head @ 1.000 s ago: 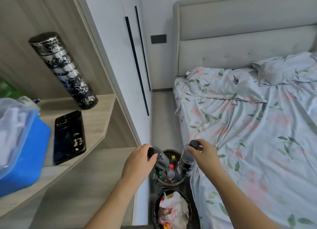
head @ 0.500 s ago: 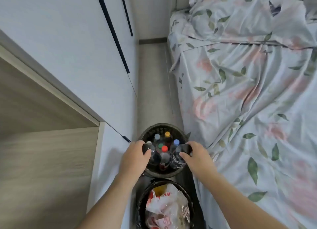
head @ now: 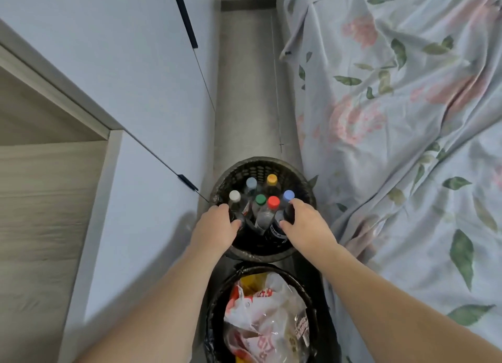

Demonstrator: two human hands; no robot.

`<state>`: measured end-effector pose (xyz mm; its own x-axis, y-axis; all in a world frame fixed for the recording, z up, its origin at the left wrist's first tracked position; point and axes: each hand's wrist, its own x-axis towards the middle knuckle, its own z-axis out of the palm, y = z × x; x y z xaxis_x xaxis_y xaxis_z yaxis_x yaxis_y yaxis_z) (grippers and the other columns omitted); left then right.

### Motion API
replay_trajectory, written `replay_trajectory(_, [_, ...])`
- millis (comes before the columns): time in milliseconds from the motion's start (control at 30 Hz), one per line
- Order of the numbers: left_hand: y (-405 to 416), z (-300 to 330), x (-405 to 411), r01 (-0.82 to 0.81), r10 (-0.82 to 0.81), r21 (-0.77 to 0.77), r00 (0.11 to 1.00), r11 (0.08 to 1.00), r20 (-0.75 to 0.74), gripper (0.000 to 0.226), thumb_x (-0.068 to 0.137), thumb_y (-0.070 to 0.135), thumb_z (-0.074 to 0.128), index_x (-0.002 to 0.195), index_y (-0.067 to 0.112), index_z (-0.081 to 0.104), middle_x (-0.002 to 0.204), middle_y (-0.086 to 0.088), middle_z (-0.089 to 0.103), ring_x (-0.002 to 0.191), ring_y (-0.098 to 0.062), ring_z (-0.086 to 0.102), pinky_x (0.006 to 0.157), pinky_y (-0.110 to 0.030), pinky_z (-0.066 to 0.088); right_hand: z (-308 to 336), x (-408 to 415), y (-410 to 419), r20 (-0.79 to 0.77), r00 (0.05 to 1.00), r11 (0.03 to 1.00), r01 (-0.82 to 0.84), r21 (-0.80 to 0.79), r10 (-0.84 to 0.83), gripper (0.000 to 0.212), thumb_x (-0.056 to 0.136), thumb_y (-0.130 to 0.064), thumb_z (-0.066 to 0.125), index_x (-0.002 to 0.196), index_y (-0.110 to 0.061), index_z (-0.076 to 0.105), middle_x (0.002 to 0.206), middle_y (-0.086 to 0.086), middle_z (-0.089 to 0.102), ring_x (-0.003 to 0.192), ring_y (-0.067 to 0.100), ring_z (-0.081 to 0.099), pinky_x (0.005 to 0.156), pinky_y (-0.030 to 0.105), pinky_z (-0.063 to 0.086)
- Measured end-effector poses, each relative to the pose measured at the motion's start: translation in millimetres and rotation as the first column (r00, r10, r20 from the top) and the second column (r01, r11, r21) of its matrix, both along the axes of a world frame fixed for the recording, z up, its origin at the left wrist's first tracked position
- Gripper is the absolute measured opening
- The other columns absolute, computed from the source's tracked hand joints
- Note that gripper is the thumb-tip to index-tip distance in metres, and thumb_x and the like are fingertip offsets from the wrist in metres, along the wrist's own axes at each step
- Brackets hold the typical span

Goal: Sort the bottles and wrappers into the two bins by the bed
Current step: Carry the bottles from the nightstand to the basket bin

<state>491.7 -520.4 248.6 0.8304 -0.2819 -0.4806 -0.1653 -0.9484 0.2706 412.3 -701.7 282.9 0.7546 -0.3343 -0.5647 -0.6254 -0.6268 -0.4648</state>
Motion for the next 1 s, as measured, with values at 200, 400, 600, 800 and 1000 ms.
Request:
replay_trajectory(200, [-14.2, 68.9, 1.3, 0.019, -0.015, -0.056, 0.998, 0.998, 0.065, 0.037, 0.098, 0.036, 0.049, 0.13, 0.018, 0.053, 0.123, -0.002, 0.057, 0.107, -0.021, 0.057, 0.088, -0.033, 0.051, 74.4, -5.6, -9.5, 0.045, 0.999, 1.0, 0.006, 0.025, -0.007, 0.059, 0.096, -0.029, 0.055, 0.147, -0.017, 0.029, 0.152, -0.001, 0.033, 0.138, 0.019, 0.034, 0.111, 0.031, 0.031])
replay_trajectory(400, [-37.6, 200.4, -15.3, 0.108, -0.099, -0.104, 0.992, 0.989, 0.083, 0.036, 0.101, 0.034, 0.044, 0.132, 0.017, 0.051, 0.13, -0.002, 0.054, 0.115, -0.021, 0.054, 0.093, -0.035, 0.048, 214.8, -19.3, -32.8, 0.124, 0.992, 1.0, -0.029, -0.005, 0.029, 0.053, 0.098, -0.026, 0.05, 0.145, -0.012, 0.031, 0.147, 0.004, 0.037, 0.132, 0.021, 0.038, 0.106, 0.029, 0.032])
replay_trajectory(600, [-62.0, 374.1, -61.2, 0.174, -0.129, -0.234, 0.973, 0.957, 0.193, 0.042, 0.102, 0.033, 0.044, 0.142, 0.019, 0.042, 0.143, 0.002, 0.047, 0.127, -0.02, 0.047, 0.102, -0.036, 0.044, 381.3, -70.8, -48.9, 0.256, 0.966, 0.998, -0.009, -0.062, 0.024, 0.052, 0.099, -0.019, 0.047, 0.146, -0.007, 0.029, 0.152, 0.007, 0.031, 0.14, 0.022, 0.029, 0.112, 0.028, 0.024])
replay_trajectory(800, [-64.7, 514.3, -105.0, 0.269, -0.18, -0.252, 0.928, 0.93, 0.327, 0.046, 0.103, 0.026, 0.041, 0.147, 0.014, 0.034, 0.151, -0.001, 0.038, 0.137, -0.02, 0.036, 0.108, -0.037, 0.036, 503.8, -132.6, -48.0, 0.36, 0.932, 0.993, 0.085, -0.083, -0.049, 0.055, 0.098, -0.021, 0.046, 0.149, -0.01, 0.027, 0.155, 0.003, 0.027, 0.143, 0.019, 0.025, 0.113, 0.029, 0.023])
replay_trajectory(1000, [-86.2, 614.0, -121.6, 0.433, -0.261, -0.279, 0.833, 0.857, 0.488, 0.041, 0.102, 0.019, 0.042, 0.142, 0.01, 0.041, 0.147, -0.004, 0.042, 0.134, -0.02, 0.038, 0.105, -0.032, 0.034, 591.1, -180.4, -52.2, 0.459, 0.882, 0.971, 0.192, -0.144, -0.107, 0.055, 0.099, -0.024, 0.046, 0.149, -0.01, 0.027, 0.155, 0.003, 0.027, 0.142, 0.018, 0.025, 0.112, 0.027, 0.023])
